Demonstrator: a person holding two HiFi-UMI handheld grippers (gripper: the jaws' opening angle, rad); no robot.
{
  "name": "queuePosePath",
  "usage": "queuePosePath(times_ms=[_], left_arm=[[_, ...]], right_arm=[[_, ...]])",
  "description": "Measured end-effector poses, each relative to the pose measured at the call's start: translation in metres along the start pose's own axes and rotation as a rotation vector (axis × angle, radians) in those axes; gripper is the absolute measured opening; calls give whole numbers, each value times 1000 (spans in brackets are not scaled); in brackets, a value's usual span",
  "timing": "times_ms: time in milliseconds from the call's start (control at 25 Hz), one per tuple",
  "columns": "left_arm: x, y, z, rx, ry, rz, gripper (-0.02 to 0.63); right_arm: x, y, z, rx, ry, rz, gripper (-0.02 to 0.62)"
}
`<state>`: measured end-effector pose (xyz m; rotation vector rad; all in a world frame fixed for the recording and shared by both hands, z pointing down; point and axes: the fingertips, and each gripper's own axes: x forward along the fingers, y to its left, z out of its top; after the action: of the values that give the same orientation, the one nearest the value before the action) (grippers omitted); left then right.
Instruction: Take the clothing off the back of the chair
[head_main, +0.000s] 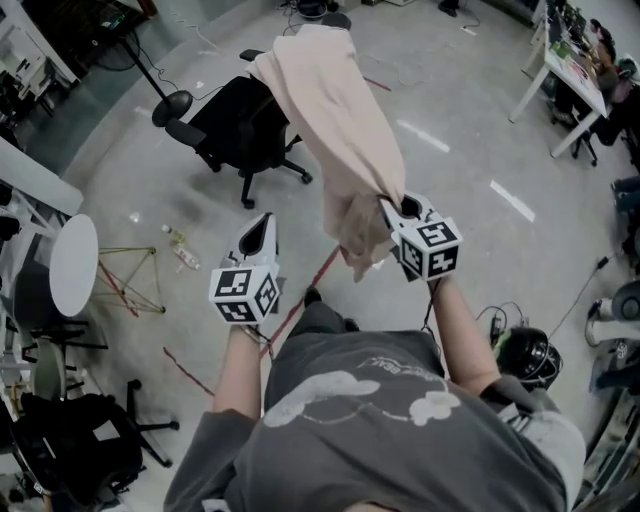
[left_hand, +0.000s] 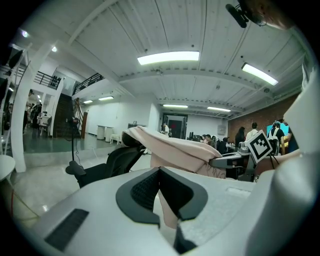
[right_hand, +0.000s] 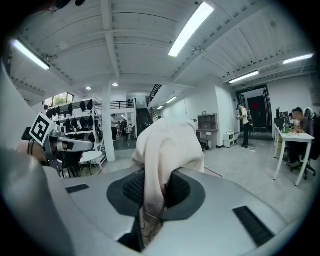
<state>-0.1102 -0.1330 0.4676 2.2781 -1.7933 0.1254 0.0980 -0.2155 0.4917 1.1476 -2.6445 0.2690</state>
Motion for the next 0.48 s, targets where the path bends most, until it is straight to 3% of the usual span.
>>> queuePosePath(times_ms=[200,480], left_arm=[[-9,6,-1,-1,2,-20,0],[-35,13,-11,-18,28,-88,0]], right_arm=[[-4,13,-8,14,7,-11,37],[-18,38,-14,52,18,-90,37]])
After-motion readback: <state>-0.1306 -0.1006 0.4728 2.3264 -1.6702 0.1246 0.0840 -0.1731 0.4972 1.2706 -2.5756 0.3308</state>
